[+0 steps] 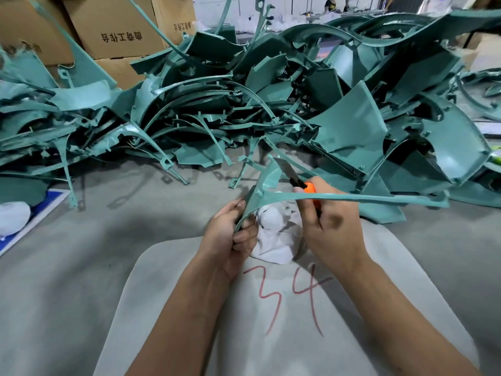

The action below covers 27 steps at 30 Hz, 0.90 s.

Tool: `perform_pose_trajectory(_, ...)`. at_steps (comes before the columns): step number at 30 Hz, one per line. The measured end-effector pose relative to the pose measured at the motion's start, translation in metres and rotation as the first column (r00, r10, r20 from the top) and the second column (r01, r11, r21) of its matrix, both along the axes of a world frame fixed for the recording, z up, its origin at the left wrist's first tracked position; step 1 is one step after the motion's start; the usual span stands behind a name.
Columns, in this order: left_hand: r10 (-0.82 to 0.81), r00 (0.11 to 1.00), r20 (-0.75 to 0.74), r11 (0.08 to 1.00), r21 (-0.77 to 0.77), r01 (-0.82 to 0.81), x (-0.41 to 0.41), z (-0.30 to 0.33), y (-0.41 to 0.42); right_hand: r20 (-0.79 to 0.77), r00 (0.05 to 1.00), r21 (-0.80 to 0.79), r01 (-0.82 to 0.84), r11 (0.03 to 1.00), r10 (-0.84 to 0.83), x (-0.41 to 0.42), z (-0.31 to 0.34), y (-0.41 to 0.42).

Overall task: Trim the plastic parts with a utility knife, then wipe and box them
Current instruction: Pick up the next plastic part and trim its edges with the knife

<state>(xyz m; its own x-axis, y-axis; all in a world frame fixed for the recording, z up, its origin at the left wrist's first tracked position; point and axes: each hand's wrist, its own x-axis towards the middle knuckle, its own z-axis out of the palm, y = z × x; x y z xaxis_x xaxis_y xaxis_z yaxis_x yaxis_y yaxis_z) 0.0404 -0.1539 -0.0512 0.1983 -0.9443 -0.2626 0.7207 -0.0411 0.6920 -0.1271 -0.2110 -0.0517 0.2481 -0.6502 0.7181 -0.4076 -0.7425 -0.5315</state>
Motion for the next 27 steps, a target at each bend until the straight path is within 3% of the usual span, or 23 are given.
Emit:
perform_pose_trajectory(4, -0.025, 0.999, -0.029, 1.000, 0.005, 0.025, 0.0010, 0.0018, 0.0021, -0.077, 0.991, 0.000, -0.107, 0.994, 0.107, -0.0003, -0.0034, 0.0007)
perform_pose_trajectory(12, -0.020, 0.997, -0.077, 0.999, 0.042, 0.023, 0.0026, 0.0028, 0.0012, -0.081, 0.986, -0.077, 0.137, 0.988, -0.143, 0.0010, -0.0003, 0.0006)
perform_pose_trajectory(16, -0.009, 0.998, -0.056, 1.000, 0.009, 0.010, 0.0023, 0.0024, 0.0022, -0.032, 0.996, 0.001, -0.078, 0.997, 0.078, -0.0006, 0.0003, 0.0011)
perform_pose_trajectory(21, -0.019, 1.000, -0.009, 1.000, -0.006, 0.019, 0.0012, 0.0020, 0.0026, -0.007, 0.933, 0.091, -0.357, 0.930, 0.359, -0.0015, -0.0010, 0.0058)
perform_pose_trajectory(27, -0.007, 0.996, 0.092, 1.000, 0.005, 0.007, 0.0006, -0.0006, 0.0024, 0.038, 0.937, 0.161, -0.349, 0.923, 0.347, 0.0007, 0.0036, 0.0052)
